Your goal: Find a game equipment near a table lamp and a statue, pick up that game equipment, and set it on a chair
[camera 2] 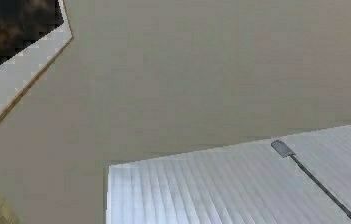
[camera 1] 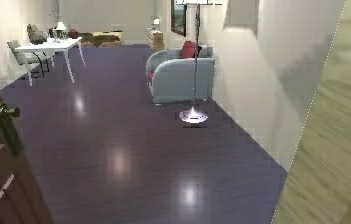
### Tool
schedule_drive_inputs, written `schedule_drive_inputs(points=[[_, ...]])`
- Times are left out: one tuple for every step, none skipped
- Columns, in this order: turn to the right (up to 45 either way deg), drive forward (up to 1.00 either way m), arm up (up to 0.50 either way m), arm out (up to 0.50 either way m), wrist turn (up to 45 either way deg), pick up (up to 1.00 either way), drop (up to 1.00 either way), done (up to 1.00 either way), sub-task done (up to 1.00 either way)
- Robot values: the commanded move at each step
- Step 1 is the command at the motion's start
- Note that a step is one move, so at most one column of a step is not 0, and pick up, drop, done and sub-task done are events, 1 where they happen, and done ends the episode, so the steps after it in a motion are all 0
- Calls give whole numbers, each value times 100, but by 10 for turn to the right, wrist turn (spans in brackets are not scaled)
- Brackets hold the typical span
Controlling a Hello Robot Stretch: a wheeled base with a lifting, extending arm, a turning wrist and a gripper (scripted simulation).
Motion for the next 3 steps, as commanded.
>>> schedule_drive_inputs(points=[[-210, 0, 0, 0, 0, 0, 0, 0, 0], [0, 100, 0, 0, 0, 0, 0, 0, 0], [-90, 0, 0, 0, 0, 0, 0, 0, 0]])
